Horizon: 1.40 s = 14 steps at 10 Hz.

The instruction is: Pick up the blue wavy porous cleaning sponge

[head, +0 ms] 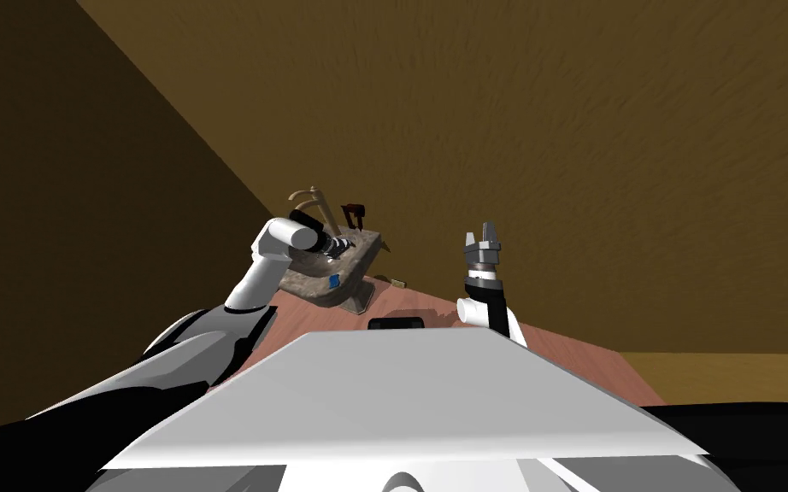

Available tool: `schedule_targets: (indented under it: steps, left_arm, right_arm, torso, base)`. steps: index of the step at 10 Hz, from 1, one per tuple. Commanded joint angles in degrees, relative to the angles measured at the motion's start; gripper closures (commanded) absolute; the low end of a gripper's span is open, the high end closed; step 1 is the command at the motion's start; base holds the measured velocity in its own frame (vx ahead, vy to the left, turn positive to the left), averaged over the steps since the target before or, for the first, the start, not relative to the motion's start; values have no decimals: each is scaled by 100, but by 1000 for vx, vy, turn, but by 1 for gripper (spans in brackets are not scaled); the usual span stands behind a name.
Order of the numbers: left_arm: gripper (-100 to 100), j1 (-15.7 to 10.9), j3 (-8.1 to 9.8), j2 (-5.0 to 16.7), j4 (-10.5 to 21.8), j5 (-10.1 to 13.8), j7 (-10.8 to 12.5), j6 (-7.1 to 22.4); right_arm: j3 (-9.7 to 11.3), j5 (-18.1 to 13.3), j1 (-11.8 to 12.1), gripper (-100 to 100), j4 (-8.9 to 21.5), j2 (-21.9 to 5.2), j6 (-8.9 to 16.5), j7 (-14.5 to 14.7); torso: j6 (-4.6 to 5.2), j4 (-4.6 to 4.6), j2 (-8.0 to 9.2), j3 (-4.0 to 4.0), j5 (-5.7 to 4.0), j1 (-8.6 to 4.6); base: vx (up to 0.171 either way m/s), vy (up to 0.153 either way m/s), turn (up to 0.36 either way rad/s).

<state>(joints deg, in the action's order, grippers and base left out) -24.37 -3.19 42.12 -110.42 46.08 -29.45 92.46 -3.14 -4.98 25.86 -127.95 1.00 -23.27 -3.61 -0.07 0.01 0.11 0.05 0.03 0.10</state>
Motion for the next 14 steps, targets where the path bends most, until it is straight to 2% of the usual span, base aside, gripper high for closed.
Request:
schedule_targets:
  steps: [1,2,3,4,5,6,8,9,12,13,14]
  left_arm:
    - [-100,-55,-108,115,142,61,-33,286]
    - [-100,-55,-108,115,142,61,-33,421]
    - [-100,-80,-184,216,279,124,-80,630]
    - [-100,-80,-184,216,279,124,-80,688]
    - [-100,-91,-259,302,407,177,-121,923]
    - [-100,-91,-259,302,407,177,-121,934]
    - [-100,-73,-401,428,630,261,-186,1300]
    - [-100,-73,-401,428,630,261,-186,1365]
    - [-100,39,-578,486,861,335,-238,1832]
    - [-100,88,-618,472,901,347,-243,1901]
    - [-100,84,-582,484,868,336,-247,1819]
  right_arm:
    - [0,0,0,0,0,0,0,0]
    - [0,0,0,0,0,0,0,0]
    - [0,0,0,0,0,0,0,0]
    - [0,0,0,0,0,0,0,0]
    - [0,0,0,0,0,0,0,0]
    - [0,0,0,0,0,0,0,0]
    - [0,0,0,0,0,0,0,0]
    - [0,0,0,0,0,0,0,0]
    - [0,0,0,0,0,0,0,0]
    - [0,0,0,0,0,0,0,0]
    - [0,0,0,0,0,0,0,0]
  torso:
    - [0,0,0,0,0,0]
    - [2,0,1,0,0,1]
    - [0,0,0,0,0,0]
    - [1,0,1,1,0,1]
    - [0,0,1,0,0,-1]
    - [2,-1,0,0,0,0]
    - [1,0,3,2,0,0]
    - [0,1,6,3,1,3]
    - [0,1,4,2,1,1]
    - [-1,1,6,4,1,2]
    - [-1,2,8,4,1,1]
  base:
    - [-22,23,-97]
    - [-18,20,-65]
    - [-22,19,-93]
    - [-20,16,-73]
    - [-19,18,-111]
    - [-20,17,-50]
    - [-32,21,-107]
    - [-27,20,-44]
    - [-31,20,-66]
    - [-40,18,-36]
    - [-18,7,-3]
